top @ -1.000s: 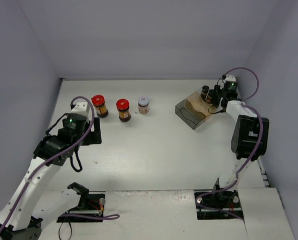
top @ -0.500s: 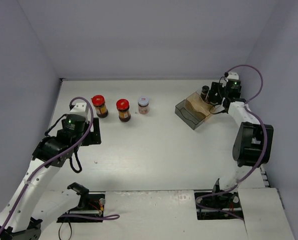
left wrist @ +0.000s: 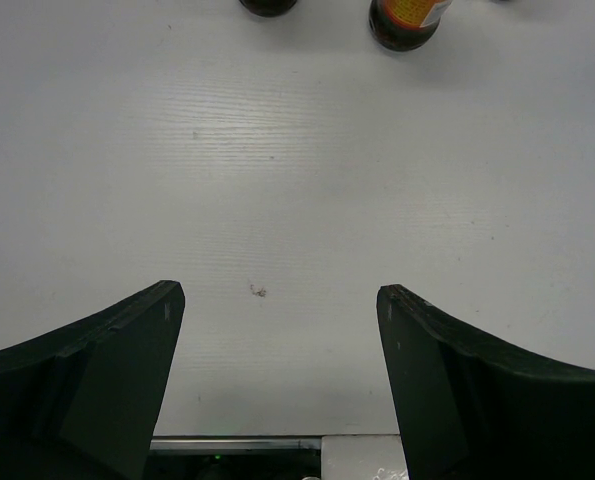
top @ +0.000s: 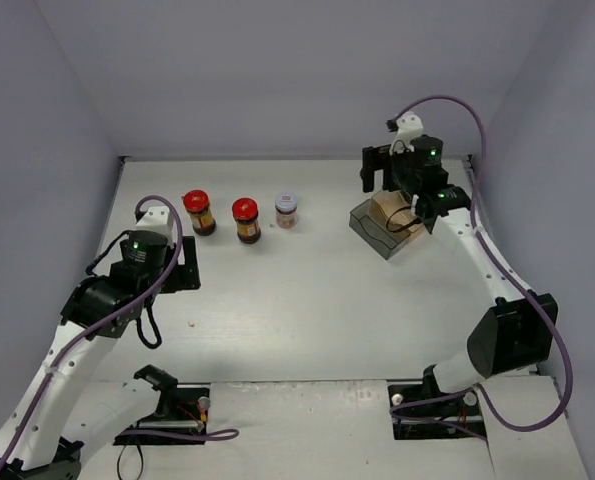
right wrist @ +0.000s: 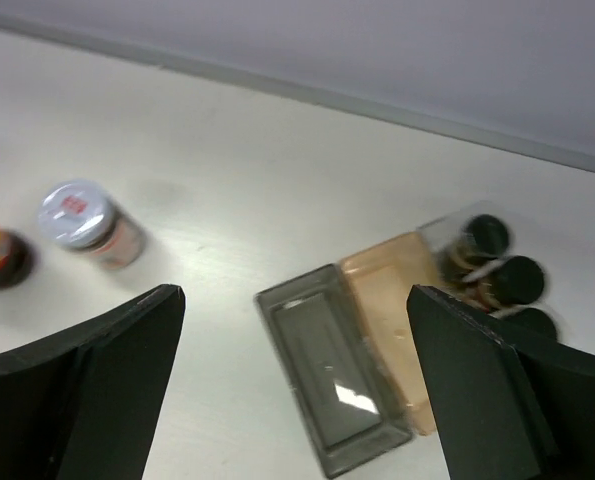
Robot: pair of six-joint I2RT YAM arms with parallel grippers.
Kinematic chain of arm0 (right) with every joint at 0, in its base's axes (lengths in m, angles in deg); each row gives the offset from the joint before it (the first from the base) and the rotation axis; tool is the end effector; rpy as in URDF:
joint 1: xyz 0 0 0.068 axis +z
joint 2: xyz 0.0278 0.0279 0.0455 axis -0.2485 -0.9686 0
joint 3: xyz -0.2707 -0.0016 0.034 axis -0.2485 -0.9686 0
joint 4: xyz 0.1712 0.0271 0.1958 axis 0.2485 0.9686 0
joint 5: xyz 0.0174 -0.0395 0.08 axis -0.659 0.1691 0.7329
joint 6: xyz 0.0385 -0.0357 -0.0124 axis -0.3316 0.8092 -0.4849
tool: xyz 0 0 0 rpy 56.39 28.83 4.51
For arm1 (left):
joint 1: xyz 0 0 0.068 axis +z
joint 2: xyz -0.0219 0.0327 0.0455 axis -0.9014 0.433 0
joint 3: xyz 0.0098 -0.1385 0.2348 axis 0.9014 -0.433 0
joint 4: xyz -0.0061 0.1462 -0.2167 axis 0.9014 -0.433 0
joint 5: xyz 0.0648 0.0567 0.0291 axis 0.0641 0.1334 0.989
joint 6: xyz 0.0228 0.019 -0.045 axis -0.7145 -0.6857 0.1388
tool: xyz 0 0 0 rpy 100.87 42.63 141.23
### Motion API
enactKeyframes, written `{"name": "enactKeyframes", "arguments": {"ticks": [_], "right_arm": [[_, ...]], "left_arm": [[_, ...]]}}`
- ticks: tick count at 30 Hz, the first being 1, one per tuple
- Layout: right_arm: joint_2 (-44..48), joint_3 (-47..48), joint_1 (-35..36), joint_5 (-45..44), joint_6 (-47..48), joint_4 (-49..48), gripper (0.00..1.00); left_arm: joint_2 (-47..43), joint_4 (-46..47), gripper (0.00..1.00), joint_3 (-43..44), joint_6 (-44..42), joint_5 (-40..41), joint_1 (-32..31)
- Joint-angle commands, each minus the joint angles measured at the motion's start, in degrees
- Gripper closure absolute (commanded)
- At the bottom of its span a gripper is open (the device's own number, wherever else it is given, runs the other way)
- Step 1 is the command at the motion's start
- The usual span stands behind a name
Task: Organize the condiment bottles
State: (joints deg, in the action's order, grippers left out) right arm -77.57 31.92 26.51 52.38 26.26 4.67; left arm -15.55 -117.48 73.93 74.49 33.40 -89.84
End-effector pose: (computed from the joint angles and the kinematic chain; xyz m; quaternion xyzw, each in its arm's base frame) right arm 0.3475 0.0796 0.3854 -0.1420 0.7376 0.1047 0.6518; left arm 0.1353 -0.0555 0.3699 -0.0448 0.8875 -0.0973 0.4481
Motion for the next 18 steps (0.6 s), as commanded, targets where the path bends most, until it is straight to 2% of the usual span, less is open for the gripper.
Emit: {"name": "enactKeyframes", "arguments": {"ticks": [1,6,10,18], "right_arm": [[-0.4,2.6,6.8,5.5,0.8,-0.2,0.00],[-8.3,7.3,18.7,6.6,1.0,-1.6,0.00],[-15.4,12.6,24.5,7.2,1.7,-3.0,0.00],[-31.3,24.9,28.8,7.5,2.8,-3.2,0.00]], "left_arm": [[-0.6,0.5,0.21,1.7,0.7,0.5,-0.1],[-1.2,-1.5,0.21,2.1,1.2,1.2,-0.1],[-2.3,-3.4,0.21,2.7,1.8,1.5,0.0],[-4.3,-7.0,0.21,3.6,2.6,2.3,-0.1]]}}
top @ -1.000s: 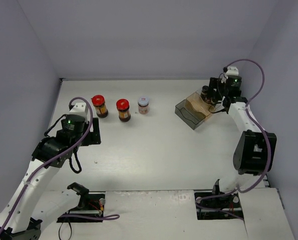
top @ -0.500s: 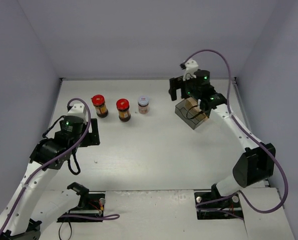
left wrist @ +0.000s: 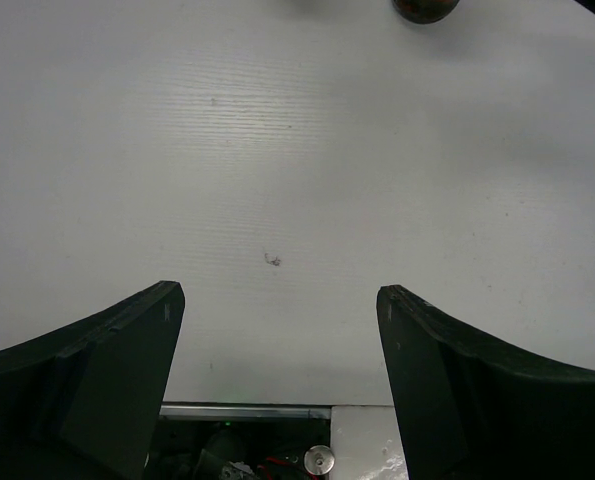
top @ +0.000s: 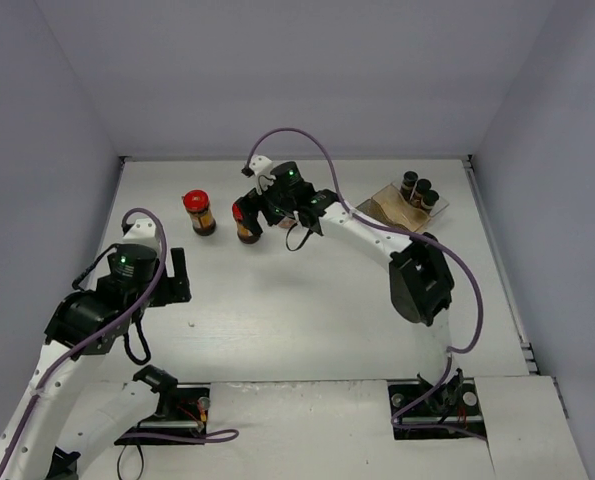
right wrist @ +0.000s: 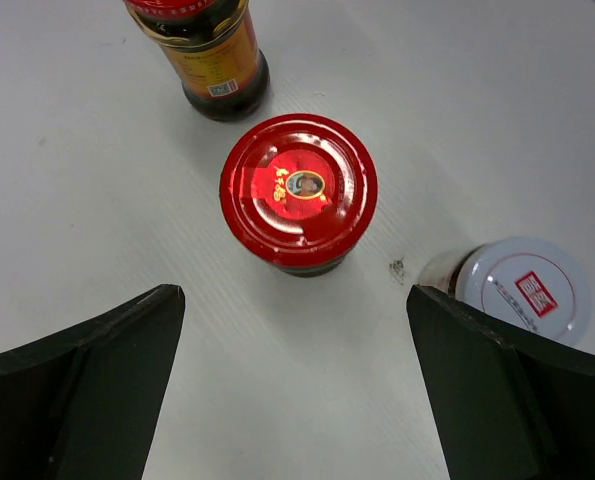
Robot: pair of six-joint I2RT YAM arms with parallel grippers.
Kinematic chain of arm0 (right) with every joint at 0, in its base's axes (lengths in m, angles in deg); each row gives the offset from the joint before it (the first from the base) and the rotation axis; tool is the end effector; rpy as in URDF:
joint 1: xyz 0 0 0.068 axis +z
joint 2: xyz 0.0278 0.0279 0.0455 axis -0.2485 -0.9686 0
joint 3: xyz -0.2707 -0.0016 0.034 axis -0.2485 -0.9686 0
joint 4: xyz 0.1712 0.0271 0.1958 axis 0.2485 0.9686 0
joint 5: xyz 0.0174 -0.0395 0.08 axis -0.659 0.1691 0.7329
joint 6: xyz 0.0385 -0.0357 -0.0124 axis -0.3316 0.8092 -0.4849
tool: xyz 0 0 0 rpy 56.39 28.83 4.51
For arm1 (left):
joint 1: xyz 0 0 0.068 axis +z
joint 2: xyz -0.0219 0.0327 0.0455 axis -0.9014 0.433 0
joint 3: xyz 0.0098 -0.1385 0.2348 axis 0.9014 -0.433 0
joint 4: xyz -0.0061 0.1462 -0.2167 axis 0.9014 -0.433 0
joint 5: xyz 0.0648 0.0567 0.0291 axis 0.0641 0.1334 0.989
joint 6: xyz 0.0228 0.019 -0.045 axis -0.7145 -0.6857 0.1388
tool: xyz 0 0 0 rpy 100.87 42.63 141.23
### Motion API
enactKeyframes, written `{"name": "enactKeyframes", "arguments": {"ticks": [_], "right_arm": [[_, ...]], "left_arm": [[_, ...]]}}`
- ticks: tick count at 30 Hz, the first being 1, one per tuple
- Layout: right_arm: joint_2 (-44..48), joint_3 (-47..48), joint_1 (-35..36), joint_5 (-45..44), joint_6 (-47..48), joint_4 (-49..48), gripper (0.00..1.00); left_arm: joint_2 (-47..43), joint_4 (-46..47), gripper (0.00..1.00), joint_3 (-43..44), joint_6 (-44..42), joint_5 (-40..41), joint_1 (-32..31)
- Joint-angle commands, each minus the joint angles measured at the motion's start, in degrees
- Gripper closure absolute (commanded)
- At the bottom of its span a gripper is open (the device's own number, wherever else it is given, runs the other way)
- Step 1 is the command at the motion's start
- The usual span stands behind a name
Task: Organize the condiment bottles
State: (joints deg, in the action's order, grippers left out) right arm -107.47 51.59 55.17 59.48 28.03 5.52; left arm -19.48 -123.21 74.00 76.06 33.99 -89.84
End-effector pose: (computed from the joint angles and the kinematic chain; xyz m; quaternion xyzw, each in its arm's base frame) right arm 0.3614 0.3238 0.2967 -0.3803 0.7134 0.2803 0.5176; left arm 0.1135 -0.0447 0.3695 -0.0577 0.8929 -0.0927 0.4367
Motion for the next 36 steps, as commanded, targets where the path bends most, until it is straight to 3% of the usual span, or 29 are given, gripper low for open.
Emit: {"name": "enactKeyframes", "arguments": {"ticks": [1,13,15,16,19,20,22,23,25,31,36], "right_arm": [[-2.5,6.9,0.4,0.3,1.2,-4.2,0.00],[-14.7,16.9,1.5,2.3,1.0,-5.9,0.01],[-15.8,17.3,1.5,2.5,0.6,-6.3,0.06],[-16.1,17.3,1.6,2.6,0.5,-6.6,0.10],[-16.6,17.1,1.6,2.6,0.3,-7.0,0.31],[-16.5,17.0,1.6,2.5,0.4,-6.9,0.46],[-15.2,15.9,1.6,1.9,0.5,-7.2,0.65],[-14.5,15.2,1.6,1.5,0.7,-7.3,0.83],[-11.2,12.6,1.6,1.0,0.9,-8.3,0.97],[0.1,6.2,0.8,-0.7,2.4,-6.6,1.00],[11.9,0.5,-4.1,-2.4,2.9,-4.2,1.00]], "left_arm": [[-0.4,-1.6,0.21,3.6,1.1,2.0,-0.1],[-1.2,-4.6,0.21,5.4,1.2,4.3,-0.1],[-1.3,-5.1,0.22,5.5,1.1,4.8,-0.1],[-1.4,-5.2,0.22,5.6,1.2,4.9,-0.1],[-1.5,-5.4,0.22,5.6,1.2,5.3,-0.1],[-1.6,-5.4,0.22,5.5,1.2,5.4,-0.1],[-1.6,-5.2,0.21,5.4,1.4,5.3,-0.1],[-1.5,-5.0,0.21,5.3,1.4,5.3,-0.1],[-1.5,-4.5,0.22,5.1,1.4,5.1,-0.1],[-1.1,-1.6,0.22,3.7,1.5,3.6,-0.1],[0.0,0.6,0.22,2.7,1.5,2.2,-0.1]]}}
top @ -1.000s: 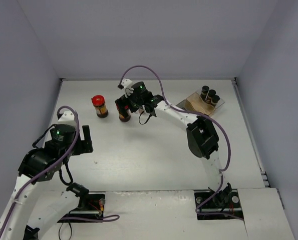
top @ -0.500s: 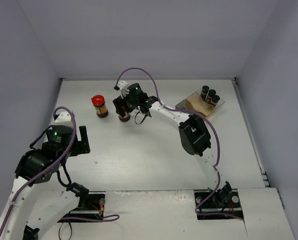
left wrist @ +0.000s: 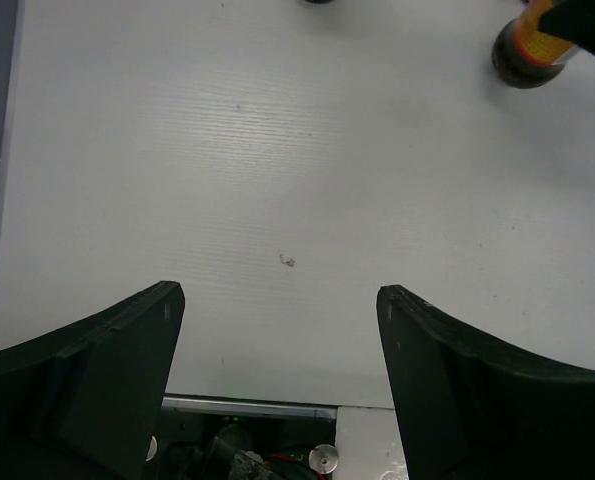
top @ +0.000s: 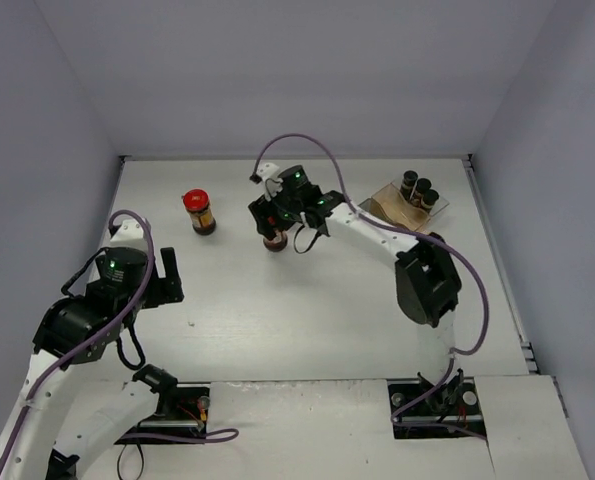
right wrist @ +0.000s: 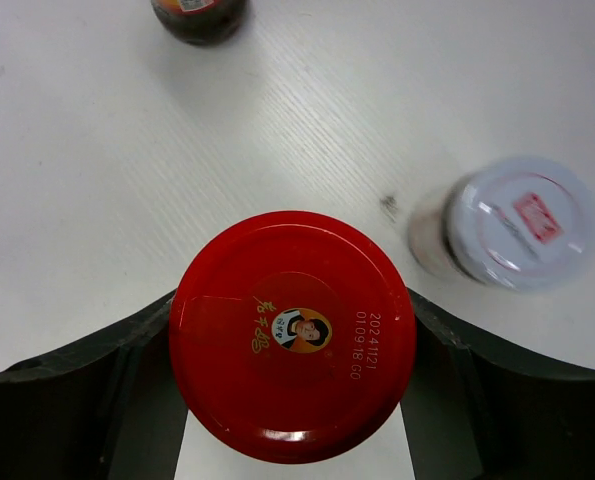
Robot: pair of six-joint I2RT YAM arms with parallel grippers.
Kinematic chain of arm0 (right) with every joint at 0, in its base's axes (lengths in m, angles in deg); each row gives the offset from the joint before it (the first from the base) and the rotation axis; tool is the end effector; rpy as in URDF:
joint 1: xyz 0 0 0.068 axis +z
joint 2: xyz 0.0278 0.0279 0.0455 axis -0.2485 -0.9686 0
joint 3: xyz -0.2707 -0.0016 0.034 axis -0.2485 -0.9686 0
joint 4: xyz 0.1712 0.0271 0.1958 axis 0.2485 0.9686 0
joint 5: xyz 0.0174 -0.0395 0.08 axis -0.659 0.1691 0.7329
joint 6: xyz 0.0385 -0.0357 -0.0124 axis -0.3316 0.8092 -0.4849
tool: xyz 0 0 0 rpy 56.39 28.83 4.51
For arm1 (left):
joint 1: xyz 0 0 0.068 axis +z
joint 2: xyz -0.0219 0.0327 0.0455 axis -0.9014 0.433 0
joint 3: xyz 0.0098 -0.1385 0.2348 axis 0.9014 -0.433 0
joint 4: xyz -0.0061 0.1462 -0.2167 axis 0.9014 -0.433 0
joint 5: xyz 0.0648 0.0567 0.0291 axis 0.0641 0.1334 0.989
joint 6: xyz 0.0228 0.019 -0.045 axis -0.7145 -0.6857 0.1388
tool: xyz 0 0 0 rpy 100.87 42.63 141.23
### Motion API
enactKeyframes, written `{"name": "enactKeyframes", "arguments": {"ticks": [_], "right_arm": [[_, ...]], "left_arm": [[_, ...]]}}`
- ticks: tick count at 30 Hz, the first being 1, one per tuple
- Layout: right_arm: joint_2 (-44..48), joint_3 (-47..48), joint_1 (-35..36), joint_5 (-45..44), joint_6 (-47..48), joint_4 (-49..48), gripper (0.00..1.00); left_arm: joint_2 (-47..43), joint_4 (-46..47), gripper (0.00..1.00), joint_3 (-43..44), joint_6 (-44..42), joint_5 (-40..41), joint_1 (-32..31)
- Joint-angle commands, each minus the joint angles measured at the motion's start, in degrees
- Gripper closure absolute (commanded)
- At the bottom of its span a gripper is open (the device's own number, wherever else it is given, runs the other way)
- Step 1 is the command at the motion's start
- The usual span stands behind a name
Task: Organize the condiment bottles
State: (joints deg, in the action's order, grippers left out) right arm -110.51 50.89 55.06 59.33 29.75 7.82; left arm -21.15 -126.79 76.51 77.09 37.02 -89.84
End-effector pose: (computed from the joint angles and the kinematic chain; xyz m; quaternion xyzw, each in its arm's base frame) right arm 0.3669 0.3272 0.2635 -0.3962 0.7376 0.2619 0.4800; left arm 0.1000 -0.0363 0.3799 -0.0778 0.8868 -0.0771 0.4490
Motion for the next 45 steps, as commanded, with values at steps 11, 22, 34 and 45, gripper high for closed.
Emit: {"name": "enactKeyframes", "arguments": {"ticks": [11,22,34,45], "right_arm": [[26.6,-7.1,-23.9,-4.2,2.1,-3.6,1.00],[22.5,-11.9,-35.8,-2.7,0.6,-12.9,1.00],[15.3,-12.3,-38.3,-1.9,0.4,-19.0,1.00],[10.2,-13.1,-38.5,-0.5,-0.6,-23.7,1.00]], "left_arm": [[3.6,7.5,0.21,-1.0,0.7,-2.6,-0.1],[4.9,8.2,0.22,-0.5,0.7,-2.9,-0.1],[5.5,8.7,0.21,-0.9,1.1,-2.6,-0.1],[6.3,8.8,0.22,-0.7,1.3,-2.3,-0.1]]}}
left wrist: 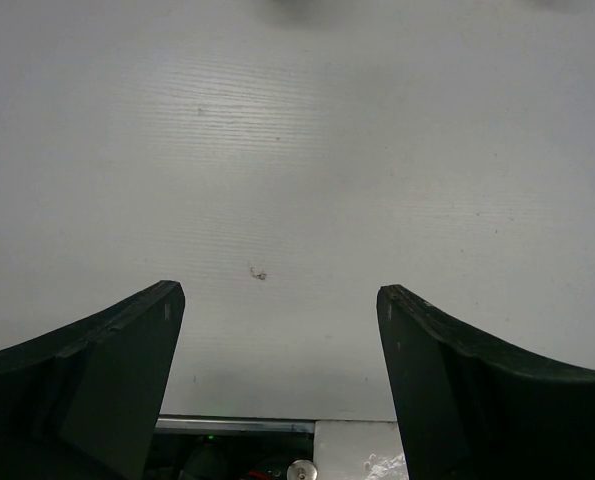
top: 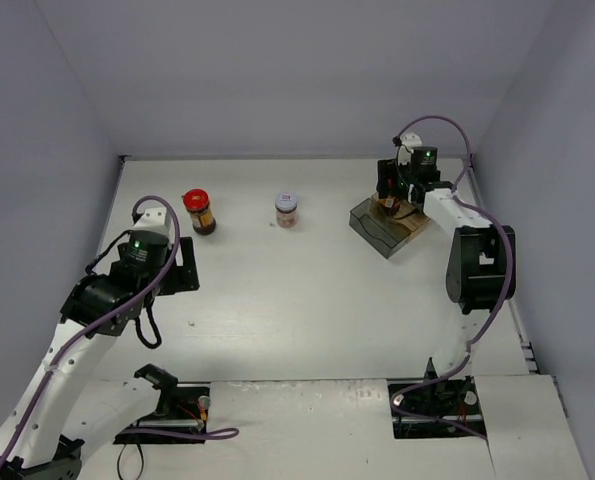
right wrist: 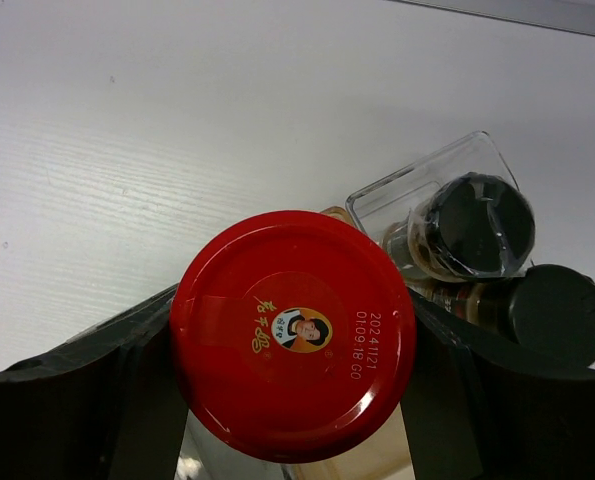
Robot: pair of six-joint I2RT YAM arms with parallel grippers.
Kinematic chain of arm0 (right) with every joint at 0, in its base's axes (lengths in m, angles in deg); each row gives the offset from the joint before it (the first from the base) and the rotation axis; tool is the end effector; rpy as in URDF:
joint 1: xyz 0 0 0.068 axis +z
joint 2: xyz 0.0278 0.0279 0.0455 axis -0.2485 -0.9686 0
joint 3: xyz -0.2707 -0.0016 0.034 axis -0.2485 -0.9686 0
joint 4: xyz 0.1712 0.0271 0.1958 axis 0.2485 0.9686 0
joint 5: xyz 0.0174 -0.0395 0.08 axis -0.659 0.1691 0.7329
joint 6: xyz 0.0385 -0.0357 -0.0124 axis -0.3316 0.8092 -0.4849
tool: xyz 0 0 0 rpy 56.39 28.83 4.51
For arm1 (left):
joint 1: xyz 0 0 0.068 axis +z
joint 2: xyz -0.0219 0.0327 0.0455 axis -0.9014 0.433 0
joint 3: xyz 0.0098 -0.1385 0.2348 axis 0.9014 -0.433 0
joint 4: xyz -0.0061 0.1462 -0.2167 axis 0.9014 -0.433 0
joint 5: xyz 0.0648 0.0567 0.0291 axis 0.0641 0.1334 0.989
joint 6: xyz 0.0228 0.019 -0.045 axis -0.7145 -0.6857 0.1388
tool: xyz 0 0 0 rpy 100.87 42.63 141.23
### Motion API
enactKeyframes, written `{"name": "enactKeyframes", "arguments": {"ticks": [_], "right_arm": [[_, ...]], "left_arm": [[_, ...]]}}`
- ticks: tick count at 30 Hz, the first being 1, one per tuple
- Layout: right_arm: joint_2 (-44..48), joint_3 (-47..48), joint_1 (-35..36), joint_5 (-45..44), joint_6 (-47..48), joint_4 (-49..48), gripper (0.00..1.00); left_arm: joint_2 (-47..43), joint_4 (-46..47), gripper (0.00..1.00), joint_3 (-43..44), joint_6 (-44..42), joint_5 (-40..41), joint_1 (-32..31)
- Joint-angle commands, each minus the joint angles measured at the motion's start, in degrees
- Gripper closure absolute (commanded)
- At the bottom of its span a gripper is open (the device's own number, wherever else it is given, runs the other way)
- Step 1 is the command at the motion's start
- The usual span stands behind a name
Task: Organize the condiment bottles
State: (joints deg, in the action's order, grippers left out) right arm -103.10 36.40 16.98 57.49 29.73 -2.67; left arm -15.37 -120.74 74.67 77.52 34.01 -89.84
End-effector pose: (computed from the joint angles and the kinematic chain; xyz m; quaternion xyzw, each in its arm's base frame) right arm 0.4558 0.0286 0.2529 -0.1268 0.8123 0.0749 0.5644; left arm 0.1320 -0.0535 0.3686 -0.0683 0.8958 -0.0943 0.4290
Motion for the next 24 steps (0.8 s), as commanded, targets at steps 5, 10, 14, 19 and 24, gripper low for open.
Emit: {"name": "enactKeyframes", "arguments": {"ticks": [5,10,14,19,24], "right_arm": [[1.4,0.2,-0.4,1.7,-0.1,-13.7,0.96],[2.3,-2.4,-0.5,1.7,-0.4,-14.6,0.52],[3.2,-3.2,-0.6,2.1,-0.2,-13.7,0.31],[7.2,-3.3,-0.3,2.3,-0.2,-11.9,0.12],[13.4,-2.3,0.2,2.3,-0.1,-7.8,0.00]], "left_arm": [[0.4,3.0,0.22,0.6,1.1,1.0,-0.1],[0.2,3.2,0.22,-0.3,1.4,0.9,-0.1],[0.0,3.5,0.22,-0.8,1.4,0.8,-0.1],[-0.4,3.9,0.21,-1.3,1.3,0.8,-0.1],[-0.2,5.0,0.21,-2.1,1.6,0.8,-0.1]]}}
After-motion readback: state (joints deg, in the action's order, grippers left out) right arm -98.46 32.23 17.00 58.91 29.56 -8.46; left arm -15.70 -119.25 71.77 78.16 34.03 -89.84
